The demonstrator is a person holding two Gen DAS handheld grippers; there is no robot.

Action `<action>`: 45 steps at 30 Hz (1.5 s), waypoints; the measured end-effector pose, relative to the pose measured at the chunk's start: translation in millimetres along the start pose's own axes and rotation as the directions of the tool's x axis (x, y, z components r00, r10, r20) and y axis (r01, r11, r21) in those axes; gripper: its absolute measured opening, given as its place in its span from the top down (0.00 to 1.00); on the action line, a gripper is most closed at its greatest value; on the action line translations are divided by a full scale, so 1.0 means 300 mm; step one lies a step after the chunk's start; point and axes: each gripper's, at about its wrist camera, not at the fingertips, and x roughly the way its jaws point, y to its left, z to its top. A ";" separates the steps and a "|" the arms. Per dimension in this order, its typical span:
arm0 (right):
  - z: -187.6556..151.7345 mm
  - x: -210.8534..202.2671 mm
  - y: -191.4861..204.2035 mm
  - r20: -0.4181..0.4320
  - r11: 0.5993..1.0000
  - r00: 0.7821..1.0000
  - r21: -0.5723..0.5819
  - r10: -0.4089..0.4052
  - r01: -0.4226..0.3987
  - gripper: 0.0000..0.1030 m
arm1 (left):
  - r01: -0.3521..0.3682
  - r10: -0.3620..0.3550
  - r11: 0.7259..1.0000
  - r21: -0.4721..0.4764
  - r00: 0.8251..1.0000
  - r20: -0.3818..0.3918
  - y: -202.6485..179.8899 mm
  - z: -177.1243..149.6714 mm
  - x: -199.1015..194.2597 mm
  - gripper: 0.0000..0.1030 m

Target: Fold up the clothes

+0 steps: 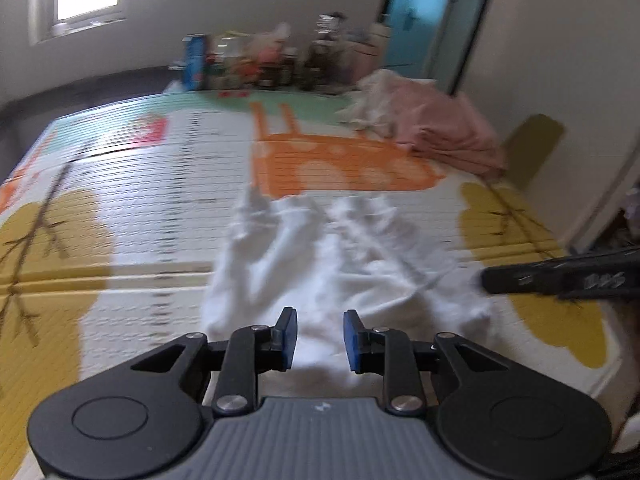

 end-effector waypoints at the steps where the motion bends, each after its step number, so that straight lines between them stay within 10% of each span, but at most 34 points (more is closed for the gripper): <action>1: -0.004 0.008 0.011 -0.010 1.000 1.000 -0.003 0.017 -0.017 0.91 | 0.022 -0.022 1.000 0.009 1.000 -0.003 -0.010 0.002 0.009 0.75; 7: -0.032 0.061 0.054 -0.060 0.997 0.995 -0.003 0.078 -0.078 0.92 | 0.121 -0.118 0.992 0.030 0.991 -0.065 -0.055 -0.004 0.075 0.75; 34: -0.068 0.424 -0.076 -0.237 0.988 0.971 0.155 0.017 0.020 0.98 | 0.031 -0.065 0.993 -0.111 0.947 -0.314 0.037 -0.011 0.399 0.78; 45: -0.019 0.314 -0.060 -0.174 0.985 0.983 0.167 0.065 -0.035 0.90 | 0.057 -0.084 0.993 -0.099 0.952 -0.294 0.029 0.010 0.342 0.76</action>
